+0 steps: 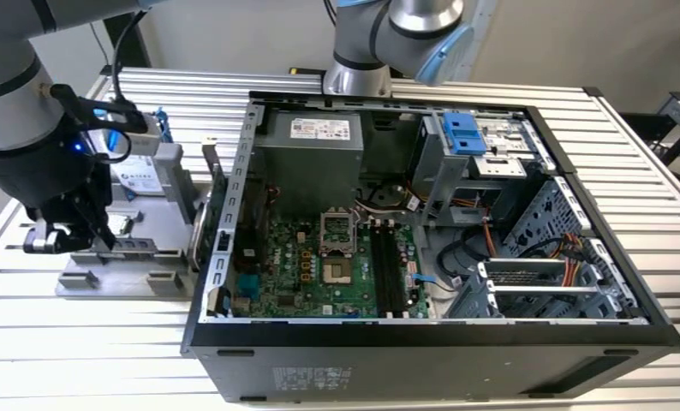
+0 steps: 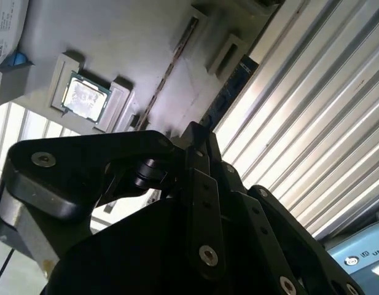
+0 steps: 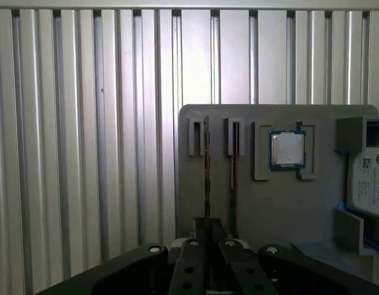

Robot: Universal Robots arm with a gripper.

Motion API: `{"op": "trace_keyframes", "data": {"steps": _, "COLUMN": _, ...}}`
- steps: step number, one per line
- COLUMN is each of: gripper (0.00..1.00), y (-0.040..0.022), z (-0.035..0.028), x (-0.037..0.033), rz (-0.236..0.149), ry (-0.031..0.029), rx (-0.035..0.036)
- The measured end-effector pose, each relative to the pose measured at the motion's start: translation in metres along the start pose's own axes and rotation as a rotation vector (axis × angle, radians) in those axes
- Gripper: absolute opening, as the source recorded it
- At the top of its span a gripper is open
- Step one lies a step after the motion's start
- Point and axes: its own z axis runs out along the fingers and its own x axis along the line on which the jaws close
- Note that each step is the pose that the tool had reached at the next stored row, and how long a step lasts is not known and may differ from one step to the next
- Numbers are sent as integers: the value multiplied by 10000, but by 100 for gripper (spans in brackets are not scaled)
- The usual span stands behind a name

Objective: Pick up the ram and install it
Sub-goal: 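Pick up the ram and move it above insertion slot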

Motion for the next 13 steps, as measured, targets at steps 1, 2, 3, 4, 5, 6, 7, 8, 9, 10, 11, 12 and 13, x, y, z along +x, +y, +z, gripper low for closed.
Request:
{"op": "trace_keyframes", "data": {"steps": 1, "gripper": 0, "y": 0, "z": 0, "x": 0, "rz": 1, "ry": -4, "rx": 0}}
{"op": "trace_keyframes", "data": {"steps": 2, "gripper": 0, "y": 1, "z": -1, "x": 0, "rz": 1, "ry": -5, "rx": -2}}
{"op": "trace_keyframes", "data": {"steps": 3, "gripper": 0, "y": 1, "z": -1, "x": 0, "rz": 2, "ry": -8, "rx": -2}}
{"op": "trace_keyframes", "data": {"steps": 4, "gripper": 0, "y": 1, "z": -2, "x": -1, "rz": 2, "ry": -8, "rx": -2}}
{"op": "trace_keyframes", "data": {"steps": 5, "gripper": 0, "y": 2, "z": -16, "x": -2, "rz": 2, "ry": -6, "rx": -4}}
{"op": "trace_keyframes", "data": {"steps": 6, "gripper": 0, "y": 2, "z": -41, "x": -3, "rz": -1, "ry": -6, "rx": -3}}
{"op": "trace_keyframes", "data": {"steps": 7, "gripper": 0, "y": 2, "z": -77, "x": -5, "rz": -1, "ry": -5, "rx": -3}}
{"op": "trace_keyframes", "data": {"steps": 8, "gripper": 0, "y": 3, "z": -123, "x": -8, "rz": -2, "ry": -6, "rx": -2}}
{"op": "trace_keyframes", "data": {"steps": 9, "gripper": 0, "y": 4, "z": -162, "x": -11, "rz": -3, "ry": -6, "rx": -2}}
{"op": "trace_keyframes", "data": {"steps": 10, "gripper": 0, "y": 5, "z": -204, "x": -15, "rz": -4, "ry": -3, "rx": -4}}
{"op": "trace_keyframes", "data": {"steps": 11, "gripper": 0, "y": 6, "z": -239, "x": -22, "rz": -5, "ry": -4, "rx": -3}}
{"op": "trace_keyframes", "data": {"steps": 12, "gripper": 0, "y": 7, "z": -271, "x": -34, "rz": -8, "ry": -5, "rx": -1}}
{"op": "trace_keyframes", "data": {"steps": 13, "gripper": 0, "y": 8, "z": -302, "x": -49, "rz": -11, "ry": -4, "rx": -1}}
